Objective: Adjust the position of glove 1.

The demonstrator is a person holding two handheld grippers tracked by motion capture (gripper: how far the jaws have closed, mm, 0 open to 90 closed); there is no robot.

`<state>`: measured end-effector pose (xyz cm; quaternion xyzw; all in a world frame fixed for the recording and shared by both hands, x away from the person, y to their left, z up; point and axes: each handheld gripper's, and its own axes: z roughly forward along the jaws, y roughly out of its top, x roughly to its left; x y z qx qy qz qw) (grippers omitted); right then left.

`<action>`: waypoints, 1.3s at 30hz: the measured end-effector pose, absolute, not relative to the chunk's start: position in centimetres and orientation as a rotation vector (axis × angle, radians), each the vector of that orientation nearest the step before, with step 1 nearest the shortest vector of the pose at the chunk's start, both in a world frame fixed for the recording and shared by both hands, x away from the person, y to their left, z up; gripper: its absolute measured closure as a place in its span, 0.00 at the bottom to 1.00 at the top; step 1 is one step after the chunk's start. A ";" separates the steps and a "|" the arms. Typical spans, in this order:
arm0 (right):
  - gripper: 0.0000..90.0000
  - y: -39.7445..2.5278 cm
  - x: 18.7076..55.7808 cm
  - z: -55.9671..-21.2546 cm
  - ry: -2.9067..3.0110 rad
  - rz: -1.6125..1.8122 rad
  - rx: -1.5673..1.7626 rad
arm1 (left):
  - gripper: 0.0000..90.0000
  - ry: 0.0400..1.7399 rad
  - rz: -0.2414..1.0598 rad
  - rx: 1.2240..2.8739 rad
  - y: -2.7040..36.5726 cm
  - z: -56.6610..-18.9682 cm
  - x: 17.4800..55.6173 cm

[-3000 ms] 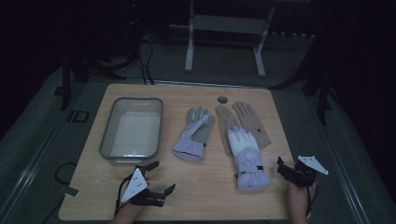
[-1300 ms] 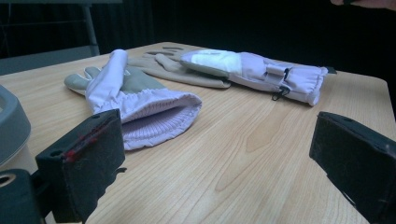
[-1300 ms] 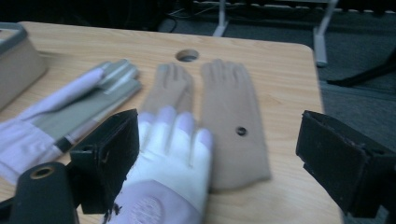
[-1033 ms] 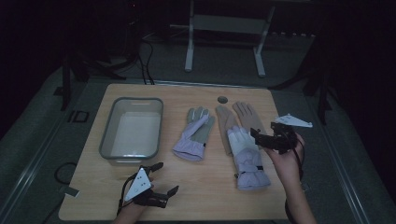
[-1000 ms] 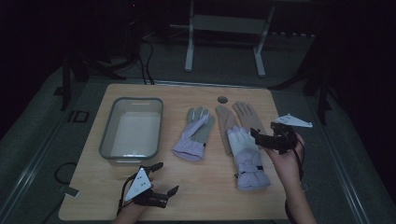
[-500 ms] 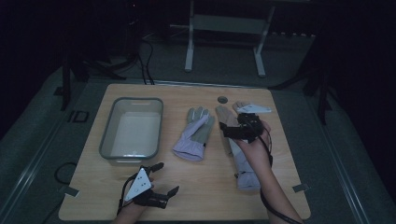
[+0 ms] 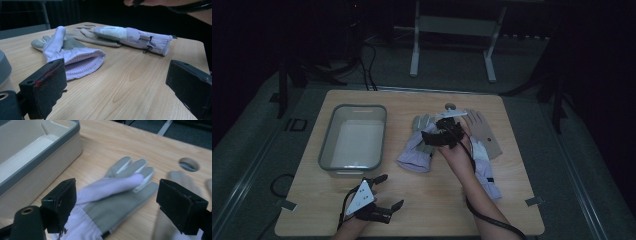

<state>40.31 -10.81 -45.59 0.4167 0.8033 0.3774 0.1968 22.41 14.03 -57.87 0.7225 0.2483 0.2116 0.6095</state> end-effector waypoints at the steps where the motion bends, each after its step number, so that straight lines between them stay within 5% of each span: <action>1: 0.18 -10.8 40.3 -45.6 2.249 1.057 1.167 | 0.04 0.573 0.488 1.667 14.0 -57.9 22.4; 32: 0.17 -6.2 43.7 -55.0 2.321 0.817 1.327 | 0.04 0.564 0.473 1.675 14.0 -57.9 22.4; 39: 0.58 -6.5 43.7 -54.2 2.403 0.828 1.247 | 0.04 0.565 0.474 1.677 13.9 -57.9 22.4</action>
